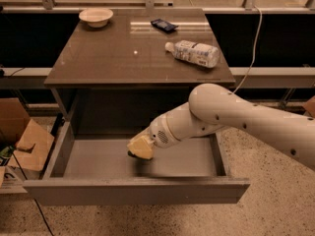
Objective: Place sponge into top drawer
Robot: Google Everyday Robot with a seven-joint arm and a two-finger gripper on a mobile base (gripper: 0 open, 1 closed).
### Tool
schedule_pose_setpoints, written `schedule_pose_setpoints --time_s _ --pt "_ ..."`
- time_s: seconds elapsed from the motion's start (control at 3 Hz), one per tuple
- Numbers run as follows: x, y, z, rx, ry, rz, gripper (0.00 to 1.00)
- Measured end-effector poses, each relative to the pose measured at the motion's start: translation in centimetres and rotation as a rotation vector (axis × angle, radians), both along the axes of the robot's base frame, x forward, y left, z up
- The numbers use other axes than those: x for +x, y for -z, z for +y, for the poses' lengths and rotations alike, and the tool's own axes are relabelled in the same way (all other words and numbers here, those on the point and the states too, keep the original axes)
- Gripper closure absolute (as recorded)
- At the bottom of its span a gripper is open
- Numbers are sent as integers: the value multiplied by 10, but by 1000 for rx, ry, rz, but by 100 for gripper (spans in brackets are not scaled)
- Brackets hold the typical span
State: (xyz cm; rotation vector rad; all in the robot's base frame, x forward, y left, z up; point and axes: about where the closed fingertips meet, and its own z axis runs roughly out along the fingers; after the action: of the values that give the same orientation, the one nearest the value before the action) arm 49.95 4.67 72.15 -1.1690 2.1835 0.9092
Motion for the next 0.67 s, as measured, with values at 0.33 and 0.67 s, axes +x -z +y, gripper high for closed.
schedule_pose_setpoints --time_s 0.33,0.67 --pt "5 30 12 -5 3 52 35" --pt "5 32 15 -5 -1 57 12"
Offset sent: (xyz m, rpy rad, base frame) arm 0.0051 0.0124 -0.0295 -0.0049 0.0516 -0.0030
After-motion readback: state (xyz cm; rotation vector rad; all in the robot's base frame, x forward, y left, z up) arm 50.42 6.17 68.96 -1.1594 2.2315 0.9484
